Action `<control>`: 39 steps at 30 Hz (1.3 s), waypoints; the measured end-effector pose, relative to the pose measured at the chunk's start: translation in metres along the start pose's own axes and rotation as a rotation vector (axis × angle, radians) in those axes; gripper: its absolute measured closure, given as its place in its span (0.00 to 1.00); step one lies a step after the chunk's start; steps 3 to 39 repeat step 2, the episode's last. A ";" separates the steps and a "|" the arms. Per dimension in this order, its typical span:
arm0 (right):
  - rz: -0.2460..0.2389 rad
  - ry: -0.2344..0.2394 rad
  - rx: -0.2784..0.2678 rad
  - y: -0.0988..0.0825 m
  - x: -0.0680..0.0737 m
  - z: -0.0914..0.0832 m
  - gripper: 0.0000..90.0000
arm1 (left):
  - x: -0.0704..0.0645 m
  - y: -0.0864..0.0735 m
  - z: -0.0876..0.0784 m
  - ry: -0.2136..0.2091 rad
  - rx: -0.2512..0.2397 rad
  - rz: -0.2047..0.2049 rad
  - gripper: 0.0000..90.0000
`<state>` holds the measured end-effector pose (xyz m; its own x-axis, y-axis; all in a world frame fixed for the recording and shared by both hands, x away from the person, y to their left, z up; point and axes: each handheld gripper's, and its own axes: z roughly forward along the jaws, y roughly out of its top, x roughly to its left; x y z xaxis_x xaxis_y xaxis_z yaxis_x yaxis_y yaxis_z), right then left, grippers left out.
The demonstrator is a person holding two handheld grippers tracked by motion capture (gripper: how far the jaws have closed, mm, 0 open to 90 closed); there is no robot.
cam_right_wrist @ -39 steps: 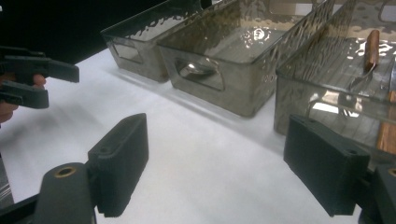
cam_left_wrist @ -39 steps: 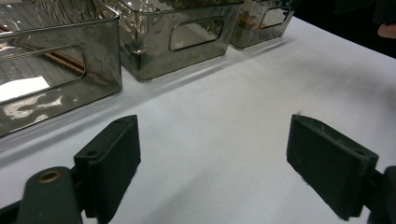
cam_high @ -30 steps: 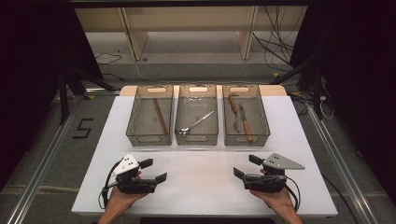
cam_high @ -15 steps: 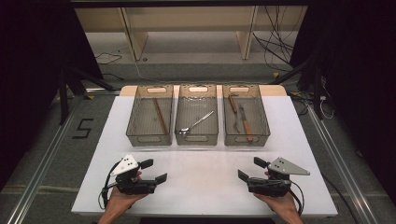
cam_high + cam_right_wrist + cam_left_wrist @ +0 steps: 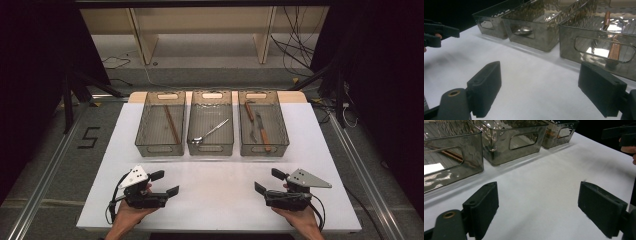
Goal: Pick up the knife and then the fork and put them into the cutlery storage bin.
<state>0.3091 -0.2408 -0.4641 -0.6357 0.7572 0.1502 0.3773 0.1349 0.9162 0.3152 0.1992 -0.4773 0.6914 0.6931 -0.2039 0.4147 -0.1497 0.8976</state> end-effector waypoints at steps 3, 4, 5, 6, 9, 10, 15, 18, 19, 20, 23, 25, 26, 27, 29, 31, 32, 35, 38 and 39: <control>-0.001 0.002 -0.002 0.000 0.000 0.000 0.22 | 0.000 0.000 0.000 -0.001 0.001 0.000 0.18; -0.001 0.002 -0.002 0.000 0.000 0.000 0.22 | 0.000 0.000 0.000 -0.001 0.001 0.000 0.18; -0.001 0.002 -0.002 0.000 0.000 0.000 0.22 | 0.000 0.000 0.000 -0.001 0.001 0.000 0.18; -0.001 0.002 -0.002 0.000 0.000 0.000 0.22 | 0.000 0.000 0.000 -0.001 0.001 0.000 0.18; -0.001 0.002 -0.002 0.000 0.000 0.000 0.22 | 0.000 0.000 0.000 -0.001 0.001 0.000 0.18; -0.001 0.002 -0.002 0.000 0.000 0.000 0.22 | 0.000 0.000 0.000 -0.001 0.001 0.000 0.18; -0.001 0.002 -0.002 0.000 0.000 0.000 0.22 | 0.000 0.000 0.000 -0.001 0.001 0.000 0.18; -0.001 0.002 -0.002 0.000 0.000 0.000 0.22 | 0.000 0.000 0.000 -0.001 0.001 0.000 0.18; -0.001 0.002 -0.002 0.000 0.000 0.000 0.22 | 0.000 0.000 0.000 -0.001 0.001 0.000 0.18; -0.001 0.002 -0.002 0.000 0.000 0.000 0.22 | 0.000 0.000 0.000 -0.001 0.001 0.000 0.18; -0.001 0.002 -0.002 0.000 0.000 0.000 0.22 | 0.000 0.000 0.000 -0.001 0.001 0.000 0.18; -0.001 0.002 -0.002 0.000 0.000 0.000 0.22 | 0.000 0.000 0.000 -0.001 0.001 0.000 0.18; -0.001 0.002 -0.002 0.000 0.000 0.000 0.22 | 0.000 0.000 0.000 -0.001 0.001 0.000 0.18; -0.001 0.002 -0.002 0.000 0.000 0.000 0.22 | 0.000 0.000 0.000 -0.001 0.001 0.000 0.18; -0.001 0.002 -0.002 0.000 0.000 0.000 0.22 | 0.000 0.000 0.000 -0.001 0.001 0.000 0.18; -0.001 0.002 -0.002 0.000 0.000 0.000 0.22 | 0.000 0.000 0.000 -0.001 0.001 0.000 0.18; -0.001 0.002 -0.002 0.000 0.000 0.000 0.22 | 0.000 0.000 0.000 -0.001 0.001 0.000 0.18; -0.001 0.002 -0.002 0.000 0.000 0.000 0.22 | 0.000 0.000 0.000 -0.001 0.001 0.000 0.18; -0.001 0.002 -0.002 0.000 0.000 0.000 0.22 | 0.000 0.000 0.000 -0.001 0.001 0.000 0.18; -0.001 0.002 -0.002 0.000 0.000 0.000 0.22 | 0.000 0.000 0.000 -0.001 0.001 0.000 0.18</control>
